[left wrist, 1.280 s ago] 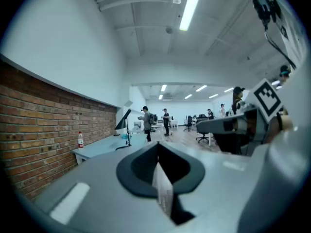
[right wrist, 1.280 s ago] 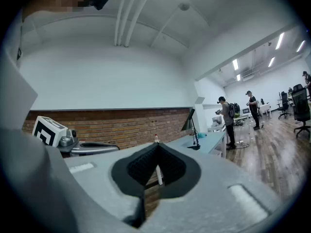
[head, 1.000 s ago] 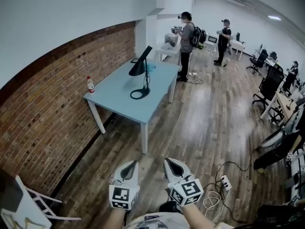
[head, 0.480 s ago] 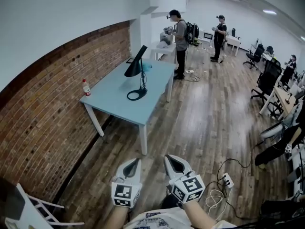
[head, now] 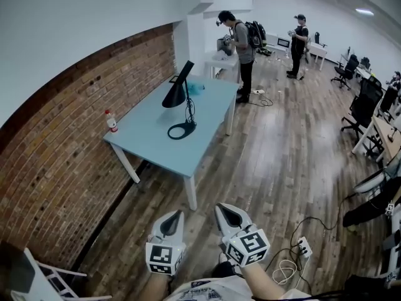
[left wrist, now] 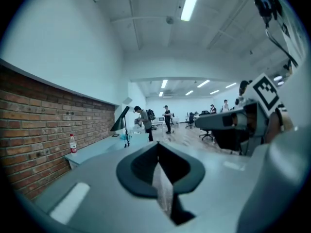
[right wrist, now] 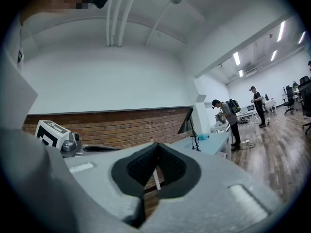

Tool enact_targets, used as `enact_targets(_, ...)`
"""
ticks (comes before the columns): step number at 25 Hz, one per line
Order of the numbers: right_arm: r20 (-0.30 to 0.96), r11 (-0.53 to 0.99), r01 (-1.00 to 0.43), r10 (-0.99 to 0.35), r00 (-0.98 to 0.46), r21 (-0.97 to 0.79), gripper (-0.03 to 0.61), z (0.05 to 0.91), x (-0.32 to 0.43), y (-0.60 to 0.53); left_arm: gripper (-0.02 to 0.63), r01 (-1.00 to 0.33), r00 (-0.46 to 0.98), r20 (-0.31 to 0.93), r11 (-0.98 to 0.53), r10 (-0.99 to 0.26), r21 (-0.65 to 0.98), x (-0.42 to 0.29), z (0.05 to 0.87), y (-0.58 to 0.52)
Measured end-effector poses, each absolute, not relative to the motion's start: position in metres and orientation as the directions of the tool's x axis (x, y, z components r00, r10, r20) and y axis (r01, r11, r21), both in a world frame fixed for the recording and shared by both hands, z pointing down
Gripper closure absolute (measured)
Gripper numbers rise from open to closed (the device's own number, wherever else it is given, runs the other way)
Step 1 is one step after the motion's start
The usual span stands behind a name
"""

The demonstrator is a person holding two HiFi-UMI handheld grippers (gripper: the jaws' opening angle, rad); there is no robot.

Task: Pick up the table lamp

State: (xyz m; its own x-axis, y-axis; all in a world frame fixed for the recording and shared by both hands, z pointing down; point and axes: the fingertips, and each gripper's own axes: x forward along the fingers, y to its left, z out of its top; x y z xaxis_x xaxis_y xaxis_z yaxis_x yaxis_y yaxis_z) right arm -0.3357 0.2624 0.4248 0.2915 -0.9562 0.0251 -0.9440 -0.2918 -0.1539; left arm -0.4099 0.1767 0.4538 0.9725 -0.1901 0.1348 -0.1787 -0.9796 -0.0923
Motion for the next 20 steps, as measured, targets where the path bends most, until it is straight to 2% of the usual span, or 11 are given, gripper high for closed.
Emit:
enact_targets(11,0.036,-0.223,-0.964,-0.975,0.22,-0.147,0.58,0.422,-0.192,0.234,0.623,-0.227,0.958,0.155,-0.967,-0.243,-0.112,-0.269,0.452,0.147)
enact_targets(20,0.067,-0.154,-0.975,-0.987,0.145,-0.161,0.58,0.439,-0.119,0.219,0.623,-0.252,0.945,0.183,-0.961,-0.27,-0.114,-0.189,0.462,0.136)
